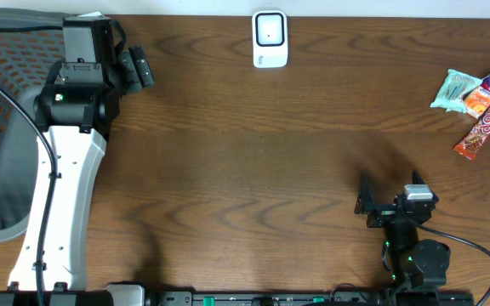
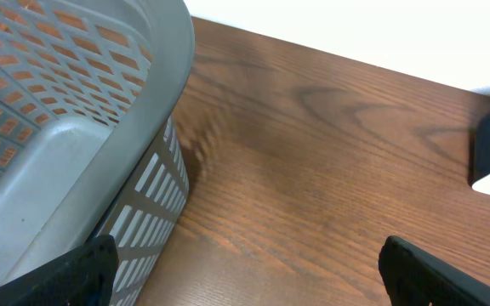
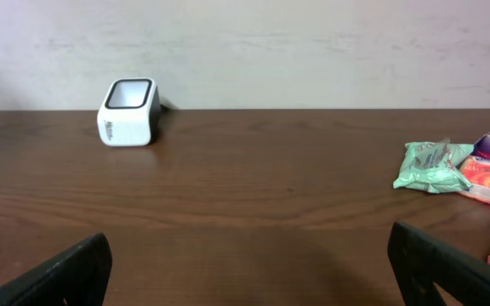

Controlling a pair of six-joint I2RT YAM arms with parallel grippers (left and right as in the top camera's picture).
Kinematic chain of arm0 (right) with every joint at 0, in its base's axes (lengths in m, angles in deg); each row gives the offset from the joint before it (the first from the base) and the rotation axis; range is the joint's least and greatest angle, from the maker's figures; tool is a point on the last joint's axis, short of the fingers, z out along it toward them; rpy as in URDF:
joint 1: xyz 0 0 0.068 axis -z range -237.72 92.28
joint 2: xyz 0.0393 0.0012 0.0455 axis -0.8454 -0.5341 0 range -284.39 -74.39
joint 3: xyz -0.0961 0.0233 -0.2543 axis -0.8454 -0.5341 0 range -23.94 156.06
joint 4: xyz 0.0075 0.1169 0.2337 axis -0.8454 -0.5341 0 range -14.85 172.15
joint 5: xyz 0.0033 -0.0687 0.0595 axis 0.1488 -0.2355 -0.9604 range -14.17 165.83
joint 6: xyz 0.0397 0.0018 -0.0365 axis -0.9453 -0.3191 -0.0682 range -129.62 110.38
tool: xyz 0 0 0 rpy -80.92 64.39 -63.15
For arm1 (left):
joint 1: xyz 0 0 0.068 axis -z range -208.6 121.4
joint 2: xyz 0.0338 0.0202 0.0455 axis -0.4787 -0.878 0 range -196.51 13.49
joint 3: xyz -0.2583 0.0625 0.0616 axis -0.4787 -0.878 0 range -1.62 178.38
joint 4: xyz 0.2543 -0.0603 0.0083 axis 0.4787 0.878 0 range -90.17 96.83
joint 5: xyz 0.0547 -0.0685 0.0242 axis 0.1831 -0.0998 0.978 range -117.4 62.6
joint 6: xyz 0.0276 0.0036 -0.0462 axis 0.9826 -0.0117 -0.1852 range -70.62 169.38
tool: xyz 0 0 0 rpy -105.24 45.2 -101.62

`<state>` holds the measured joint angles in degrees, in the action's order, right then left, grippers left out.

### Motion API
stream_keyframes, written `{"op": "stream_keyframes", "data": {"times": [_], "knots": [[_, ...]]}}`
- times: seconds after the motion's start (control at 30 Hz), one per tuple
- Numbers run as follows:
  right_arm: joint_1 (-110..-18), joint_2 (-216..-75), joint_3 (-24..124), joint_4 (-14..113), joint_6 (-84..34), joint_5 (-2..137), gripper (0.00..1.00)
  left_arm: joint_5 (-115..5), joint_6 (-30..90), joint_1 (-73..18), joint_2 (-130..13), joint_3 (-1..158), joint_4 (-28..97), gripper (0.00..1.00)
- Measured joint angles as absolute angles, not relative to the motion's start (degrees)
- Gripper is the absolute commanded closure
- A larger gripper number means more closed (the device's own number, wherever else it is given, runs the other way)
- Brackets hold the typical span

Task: Scan the item barcode

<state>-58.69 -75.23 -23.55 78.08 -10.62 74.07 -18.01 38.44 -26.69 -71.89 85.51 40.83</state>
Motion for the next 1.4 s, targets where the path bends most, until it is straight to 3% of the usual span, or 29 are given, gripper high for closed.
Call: {"op": "stream_keyframes", "data": {"times": [0.53, 1.07, 1.23, 1.4], "knots": [[-58.69, -75.23, -23.55, 78.08, -10.62, 74.07, 0.01, -18.01, 38.44, -26.69, -71.89, 85.51, 41.57, 0.02], [-58.69, -75.23, -23.55, 78.10, -10.62, 74.07, 0.01, -21.51, 38.44, -26.69, -70.80, 81.51, 59.56, 0.02], [-58.69, -75.21, -23.55, 78.08, -10.59, 74.09, 0.01, -21.94, 38.90, -26.69, -64.72, 69.29, 53.72, 0.02], [-58.69, -75.12, -23.55, 78.12, -10.59, 74.09, 0.01, -23.23, 40.25, -26.69, -56.15, 54.03, 38.01, 0.02]]}}
